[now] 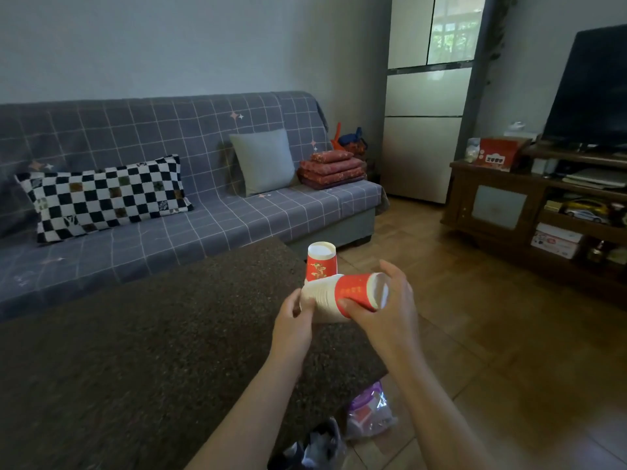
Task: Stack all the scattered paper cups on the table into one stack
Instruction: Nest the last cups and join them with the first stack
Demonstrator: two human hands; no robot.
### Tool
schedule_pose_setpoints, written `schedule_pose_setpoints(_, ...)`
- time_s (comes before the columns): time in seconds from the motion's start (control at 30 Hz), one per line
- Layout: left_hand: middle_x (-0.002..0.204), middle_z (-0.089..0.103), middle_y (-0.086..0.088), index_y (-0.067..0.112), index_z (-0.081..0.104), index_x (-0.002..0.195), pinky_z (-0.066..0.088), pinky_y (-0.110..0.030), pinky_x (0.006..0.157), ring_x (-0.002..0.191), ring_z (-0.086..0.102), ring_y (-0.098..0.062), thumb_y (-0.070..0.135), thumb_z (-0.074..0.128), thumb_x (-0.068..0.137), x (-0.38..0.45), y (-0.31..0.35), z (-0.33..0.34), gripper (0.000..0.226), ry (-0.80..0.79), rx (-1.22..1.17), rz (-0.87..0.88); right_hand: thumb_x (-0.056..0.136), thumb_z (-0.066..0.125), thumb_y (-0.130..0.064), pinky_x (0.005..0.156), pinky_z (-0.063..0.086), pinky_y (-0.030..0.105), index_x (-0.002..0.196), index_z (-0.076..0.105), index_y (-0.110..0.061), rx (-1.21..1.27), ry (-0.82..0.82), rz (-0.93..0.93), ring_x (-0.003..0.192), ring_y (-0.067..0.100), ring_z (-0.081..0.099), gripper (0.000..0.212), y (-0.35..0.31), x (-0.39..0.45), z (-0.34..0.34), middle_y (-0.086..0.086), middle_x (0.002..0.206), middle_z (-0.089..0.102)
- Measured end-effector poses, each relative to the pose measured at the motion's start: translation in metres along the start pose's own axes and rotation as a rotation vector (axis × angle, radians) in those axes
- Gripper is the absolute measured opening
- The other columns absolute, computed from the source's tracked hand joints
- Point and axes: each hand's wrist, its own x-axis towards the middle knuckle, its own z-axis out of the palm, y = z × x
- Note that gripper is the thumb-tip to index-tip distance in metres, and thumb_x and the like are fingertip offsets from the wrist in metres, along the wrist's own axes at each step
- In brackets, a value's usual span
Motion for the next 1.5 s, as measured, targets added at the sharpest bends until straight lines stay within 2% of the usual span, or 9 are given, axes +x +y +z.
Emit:
schedule_pose_setpoints(0.13, 0.134, 0.048, -0.015, 0.011, 0.042, 0.134, 0.049, -0.046, 0.093, 0.118, 0.051, -0.035, 0.026, 0.048, 0.094, -0.002, -0.002, 0.013, 0.043, -0.116, -0.404, -0.471, 0.060, 0.084, -0.034, 0.096, 0.046, 0.040, 0.132, 0.031, -0.034, -0.030, 0.023, -0.033, 0.121, 0.015, 0.044, 0.090, -0.004, 0.013, 0.010, -0.011, 0.125, 0.046)
schedule_pose_setpoints(0.23, 0.133, 0.049, -0.015, 0.014, 0.044, 0.133, 0.048, -0.045, 0.094, 0.120, 0.048, -0.033, 0.031, 0.051, 0.091, -0.008, -0.001, 0.019, 0.046, -0.189, -0.397, -0.590, 0.061, 0.083, -0.036, 0.098, 0.045, 0.041, 0.133, 0.035, -0.029, -0.095, 0.039, 0.002, 0.123, 0.017, 0.041, 0.087, 0.003, 0.018, 0.021, -0.002, 0.131, 0.047)
schedule_pose_setpoints(0.33, 0.126, 0.055, -0.007, 0.010, 0.046, 0.129, 0.039, -0.042, 0.103, 0.123, 0.047, -0.030, 0.035, 0.044, 0.094, -0.008, -0.007, 0.019, 0.043, -0.242, -0.415, -0.557, 0.064, 0.082, -0.035, 0.097, 0.039, 0.038, 0.135, 0.037, -0.025, -0.148, 0.003, 0.012, 0.127, 0.019, 0.036, 0.084, 0.016, 0.019, 0.030, -0.002, 0.134, 0.049)
schedule_pose_setpoints(0.47, 0.124, 0.059, -0.012, 0.017, 0.051, 0.127, 0.043, -0.045, 0.098, 0.114, 0.054, -0.028, 0.042, 0.045, 0.092, -0.004, -0.015, 0.019, 0.044, -0.275, -0.396, -0.522, 0.066, 0.081, -0.033, 0.095, 0.038, 0.036, 0.131, 0.040, -0.024, -0.123, -0.021, 0.040, 0.125, 0.017, 0.036, 0.078, 0.028, 0.016, 0.034, -0.004, 0.129, 0.052)
schedule_pose_setpoints(0.6, 0.118, 0.062, -0.011, 0.016, 0.055, 0.121, 0.046, -0.044, 0.094, 0.110, 0.056, -0.028, 0.035, 0.046, 0.092, -0.007, -0.019, 0.020, 0.035, -0.278, -0.424, -0.488, 0.063, 0.080, -0.041, 0.097, 0.045, 0.042, 0.128, 0.040, -0.024, -0.128, -0.074, 0.164, 0.121, 0.021, 0.046, 0.078, 0.042, 0.011, 0.040, -0.002, 0.123, 0.056)
schedule_pose_setpoints(0.7, 0.119, 0.060, -0.011, 0.017, 0.055, 0.120, 0.044, -0.047, 0.099, 0.112, 0.054, -0.028, 0.031, 0.048, 0.091, -0.007, -0.019, 0.021, 0.032, -0.263, -0.463, -0.478, 0.065, 0.080, -0.038, 0.095, 0.048, 0.043, 0.128, 0.039, -0.025, -0.084, -0.117, 0.243, 0.114, 0.020, 0.055, 0.077, 0.051, 0.007, 0.044, 0.000, 0.122, 0.059)
schedule_pose_setpoints(1.0, 0.123, 0.059, -0.010, 0.017, 0.053, 0.124, 0.039, -0.051, 0.103, 0.114, 0.053, -0.027, 0.033, 0.048, 0.091, -0.003, -0.021, 0.027, 0.037, -0.221, -0.529, -0.474, 0.073, 0.075, -0.029, 0.089, 0.045, 0.031, 0.132, 0.037, -0.022, 0.022, -0.118, 0.223, 0.114, 0.018, 0.055, 0.071, 0.050, 0.011, 0.050, 0.002, 0.125, 0.057)
schedule_pose_setpoints(1.27, 0.116, 0.058, -0.011, 0.018, 0.052, 0.115, 0.044, -0.047, 0.099, 0.111, 0.054, -0.026, 0.029, 0.050, 0.092, -0.009, -0.014, 0.028, 0.025, -0.253, -0.589, -0.481, 0.077, 0.072, -0.025, 0.097, 0.046, 0.039, 0.138, 0.029, -0.024, 0.079, -0.151, 0.259, 0.120, 0.021, 0.052, 0.075, 0.053, 0.013, 0.052, 0.004, 0.132, 0.053)
schedule_pose_setpoints(1.5, 0.110, 0.055, -0.008, 0.018, 0.050, 0.116, 0.045, -0.044, 0.095, 0.111, 0.050, -0.024, 0.028, 0.047, 0.093, -0.012, -0.013, 0.027, 0.026, -0.231, -0.588, -0.477, 0.078, 0.071, -0.022, 0.099, 0.043, 0.037, 0.141, 0.025, -0.022, 0.096, -0.170, 0.255, 0.123, 0.022, 0.049, 0.077, 0.051, 0.012, 0.052, 0.005, 0.135, 0.051)
